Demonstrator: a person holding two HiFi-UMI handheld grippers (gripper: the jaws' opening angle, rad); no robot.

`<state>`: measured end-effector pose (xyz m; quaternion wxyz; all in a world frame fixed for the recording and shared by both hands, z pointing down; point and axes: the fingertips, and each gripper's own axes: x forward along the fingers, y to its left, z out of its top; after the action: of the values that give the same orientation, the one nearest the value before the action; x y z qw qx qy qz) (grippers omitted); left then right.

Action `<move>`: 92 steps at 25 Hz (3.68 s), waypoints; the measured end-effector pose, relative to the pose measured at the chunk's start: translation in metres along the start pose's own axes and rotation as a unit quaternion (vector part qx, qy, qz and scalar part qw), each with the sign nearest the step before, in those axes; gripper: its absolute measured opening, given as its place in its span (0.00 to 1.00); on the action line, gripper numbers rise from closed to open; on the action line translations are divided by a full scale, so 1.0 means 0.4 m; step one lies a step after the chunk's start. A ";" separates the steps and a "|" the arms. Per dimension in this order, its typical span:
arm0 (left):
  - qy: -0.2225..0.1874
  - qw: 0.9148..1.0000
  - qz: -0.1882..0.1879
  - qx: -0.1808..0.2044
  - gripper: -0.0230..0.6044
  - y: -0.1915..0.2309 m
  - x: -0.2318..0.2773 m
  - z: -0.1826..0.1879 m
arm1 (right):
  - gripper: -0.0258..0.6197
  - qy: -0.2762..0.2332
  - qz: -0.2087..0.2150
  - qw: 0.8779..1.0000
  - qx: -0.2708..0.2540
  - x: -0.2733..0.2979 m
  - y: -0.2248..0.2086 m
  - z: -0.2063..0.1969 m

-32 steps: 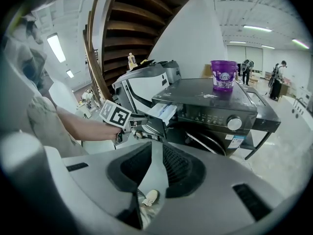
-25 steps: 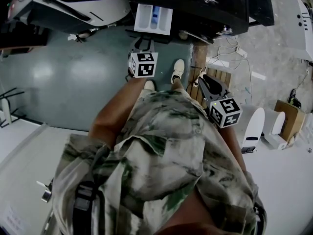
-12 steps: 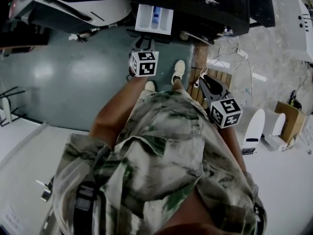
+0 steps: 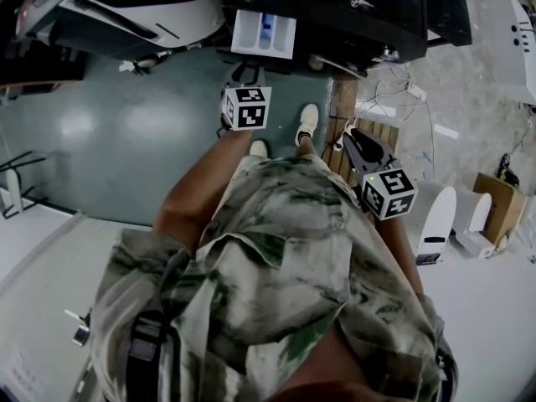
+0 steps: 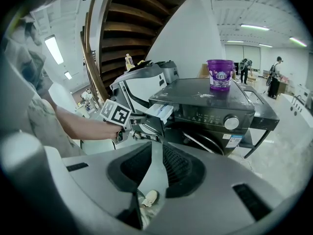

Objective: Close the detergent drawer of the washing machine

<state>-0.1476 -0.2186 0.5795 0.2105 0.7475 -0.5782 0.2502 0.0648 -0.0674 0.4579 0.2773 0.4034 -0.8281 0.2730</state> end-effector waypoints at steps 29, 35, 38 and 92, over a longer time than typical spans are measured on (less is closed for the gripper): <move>-0.001 1.000 0.005 -0.002 0.26 0.012 0.059 0.049 | 0.18 0.002 -0.013 1.000 0.009 -0.013 -0.049 -0.001; -0.001 1.000 0.007 -0.004 0.26 0.014 0.069 0.059 | 0.18 -0.001 -0.014 1.000 0.011 -0.018 -0.057 -0.001; -0.002 1.000 0.007 -0.004 0.26 0.015 0.074 0.062 | 0.18 -0.001 -0.015 1.000 0.012 -0.019 -0.063 -0.003; 0.002 1.000 0.013 -0.004 0.25 0.029 0.174 0.138 | 0.18 -0.007 -0.030 0.999 0.040 -0.029 -0.163 -0.001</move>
<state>-0.1373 -0.3077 0.5795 0.2118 0.7383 -0.5886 0.2522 0.1244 -0.0953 0.4653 0.2628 0.4405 -0.8061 0.2951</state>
